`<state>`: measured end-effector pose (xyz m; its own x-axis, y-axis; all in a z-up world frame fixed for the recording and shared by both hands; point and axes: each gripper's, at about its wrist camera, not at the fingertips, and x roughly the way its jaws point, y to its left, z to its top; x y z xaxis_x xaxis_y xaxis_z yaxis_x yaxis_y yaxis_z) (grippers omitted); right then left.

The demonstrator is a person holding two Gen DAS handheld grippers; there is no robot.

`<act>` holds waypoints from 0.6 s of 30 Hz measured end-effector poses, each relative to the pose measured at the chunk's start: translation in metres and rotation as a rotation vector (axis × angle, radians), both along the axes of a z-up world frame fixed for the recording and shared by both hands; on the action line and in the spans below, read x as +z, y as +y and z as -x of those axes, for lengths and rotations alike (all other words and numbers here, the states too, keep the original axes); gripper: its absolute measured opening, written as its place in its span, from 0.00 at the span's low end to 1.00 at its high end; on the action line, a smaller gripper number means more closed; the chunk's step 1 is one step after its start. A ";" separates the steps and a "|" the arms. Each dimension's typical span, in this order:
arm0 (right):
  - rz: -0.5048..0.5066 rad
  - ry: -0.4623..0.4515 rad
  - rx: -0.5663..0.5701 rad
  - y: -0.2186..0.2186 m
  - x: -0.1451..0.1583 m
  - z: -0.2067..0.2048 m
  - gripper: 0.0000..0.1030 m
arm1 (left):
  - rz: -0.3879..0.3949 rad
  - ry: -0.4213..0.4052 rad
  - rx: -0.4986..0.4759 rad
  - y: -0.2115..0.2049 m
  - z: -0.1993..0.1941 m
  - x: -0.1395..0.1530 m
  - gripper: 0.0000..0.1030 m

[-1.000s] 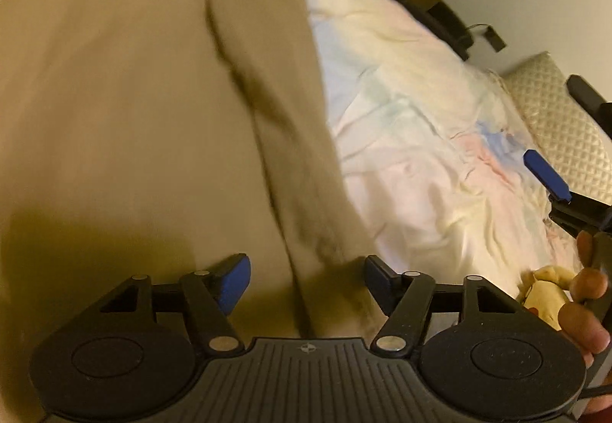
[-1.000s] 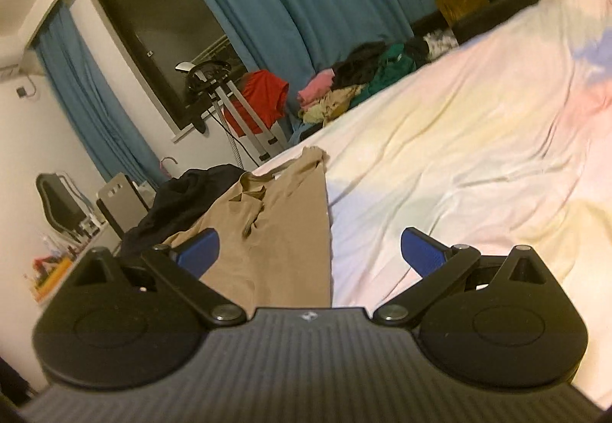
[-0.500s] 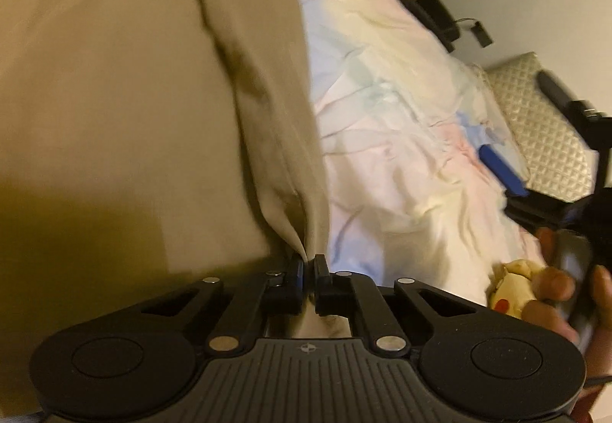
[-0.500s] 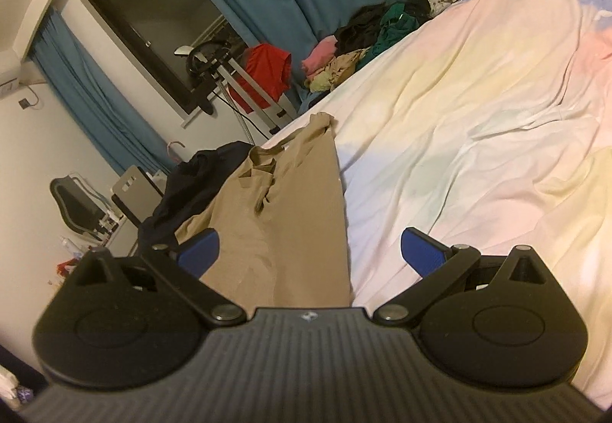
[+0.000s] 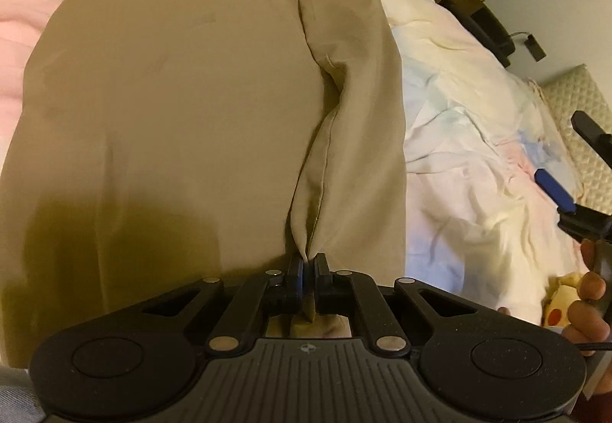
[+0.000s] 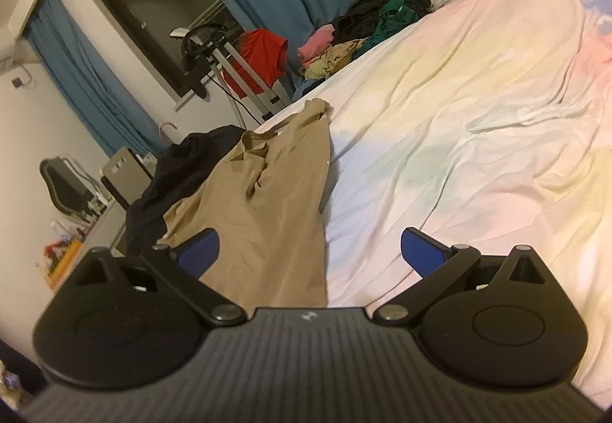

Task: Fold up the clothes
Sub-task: 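Grasp the shirt side with the left gripper, fold it lengthwise, release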

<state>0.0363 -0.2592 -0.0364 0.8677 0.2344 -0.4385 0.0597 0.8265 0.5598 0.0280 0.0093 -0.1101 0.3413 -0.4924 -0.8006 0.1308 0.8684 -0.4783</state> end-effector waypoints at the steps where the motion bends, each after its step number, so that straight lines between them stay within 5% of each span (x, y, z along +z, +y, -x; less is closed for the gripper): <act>1: 0.011 0.001 0.002 0.001 0.000 0.000 1.00 | 0.003 -0.011 -0.002 0.000 0.000 0.003 0.11; 5: 0.029 0.010 0.016 0.005 0.000 -0.001 1.00 | -0.002 -0.046 0.005 0.000 0.001 0.011 0.44; 9: 0.041 0.020 0.034 0.011 -0.001 -0.003 1.00 | 0.008 -0.029 -0.001 0.000 0.000 0.010 0.42; 13: 0.072 0.016 0.059 0.019 -0.001 -0.003 1.00 | -0.004 -0.025 -0.037 -0.006 0.004 0.003 0.21; 18: 0.130 -0.010 0.117 0.038 0.000 -0.008 1.00 | -0.037 -0.038 -0.037 -0.016 0.006 -0.002 0.17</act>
